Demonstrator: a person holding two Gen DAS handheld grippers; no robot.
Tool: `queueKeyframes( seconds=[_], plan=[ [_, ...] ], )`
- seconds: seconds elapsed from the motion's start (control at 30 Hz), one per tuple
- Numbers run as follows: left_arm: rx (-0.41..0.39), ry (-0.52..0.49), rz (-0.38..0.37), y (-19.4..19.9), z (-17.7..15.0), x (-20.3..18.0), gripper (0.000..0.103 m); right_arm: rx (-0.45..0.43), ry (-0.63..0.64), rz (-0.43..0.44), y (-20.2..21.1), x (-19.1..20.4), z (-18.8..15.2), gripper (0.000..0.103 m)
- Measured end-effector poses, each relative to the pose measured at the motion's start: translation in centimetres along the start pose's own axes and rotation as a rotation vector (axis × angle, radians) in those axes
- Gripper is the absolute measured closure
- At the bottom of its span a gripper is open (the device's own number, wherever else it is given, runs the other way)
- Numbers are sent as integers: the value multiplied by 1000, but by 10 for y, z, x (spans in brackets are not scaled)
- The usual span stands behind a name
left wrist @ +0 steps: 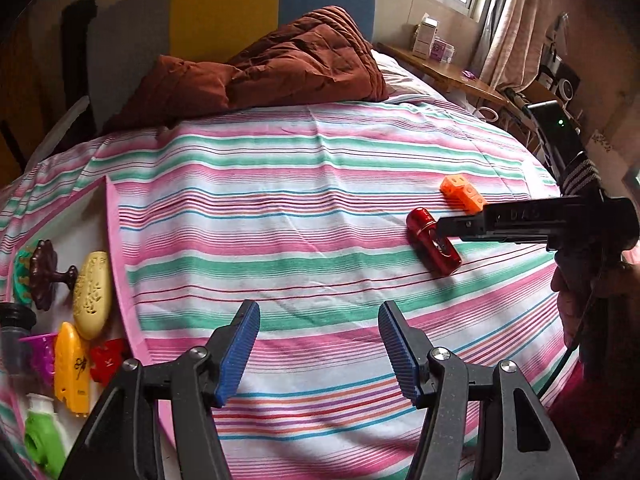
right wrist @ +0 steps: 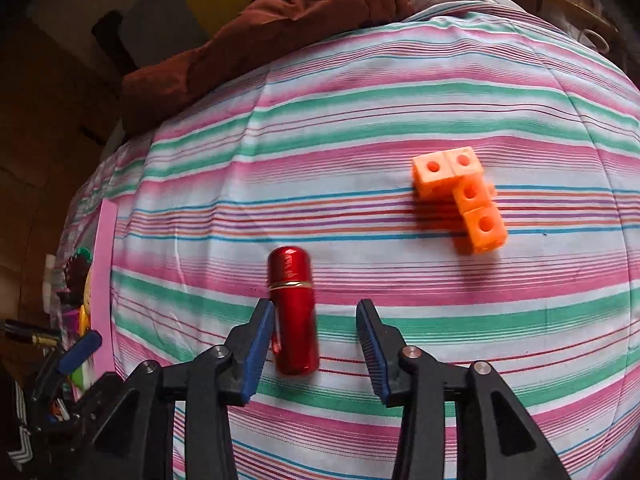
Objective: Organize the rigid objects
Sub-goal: 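Move both tools toward the red cylinder and orange cube cluster, then grasp the red cylinder with the left tool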
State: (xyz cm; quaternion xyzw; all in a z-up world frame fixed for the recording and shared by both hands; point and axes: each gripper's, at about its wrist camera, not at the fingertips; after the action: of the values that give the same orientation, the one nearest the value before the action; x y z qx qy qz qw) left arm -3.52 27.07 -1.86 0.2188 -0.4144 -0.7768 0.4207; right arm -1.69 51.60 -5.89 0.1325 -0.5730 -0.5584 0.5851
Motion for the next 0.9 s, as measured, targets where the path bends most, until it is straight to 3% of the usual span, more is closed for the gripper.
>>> queueKeyframes(
  seconds=[0.13,0.27,0.4,0.63,0.7,0.73,0.9],
  plan=[
    [38,8,-55,-16,11,-21,41,-176,-117,25,37,-20,7,59],
    [52,-12,-99,-30,27,-52,41,-308,-228,-27,64,-40,9,59],
    [87,-11,-141,-51,48,-85,41,-353,-322,-59,73,-60,9,59],
    [130,-37,-123,-91,72,-131,41,-376,-349,-69,80,-67,11,59],
    [129,-53,-103,-101,68,-135,53,-379,-346,-71,80,-68,10,59],
    [90,-79,-84,-98,66,-136,73,-379,-343,-73,81,-68,10,59],
    [38,-120,-82,-86,45,-115,77,-329,-322,-123,73,-67,11,62]
  ],
)
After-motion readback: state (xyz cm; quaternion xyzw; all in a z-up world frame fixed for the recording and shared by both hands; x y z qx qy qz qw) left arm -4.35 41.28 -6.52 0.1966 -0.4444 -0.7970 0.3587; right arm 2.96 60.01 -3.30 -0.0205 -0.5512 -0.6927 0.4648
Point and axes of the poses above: each gripper's, at about its wrist camera, not at the fingertips, and y roughly against the way its jaws point, x to its left, z to its top, and after that the axes turned 10 degrees about z, right-handed
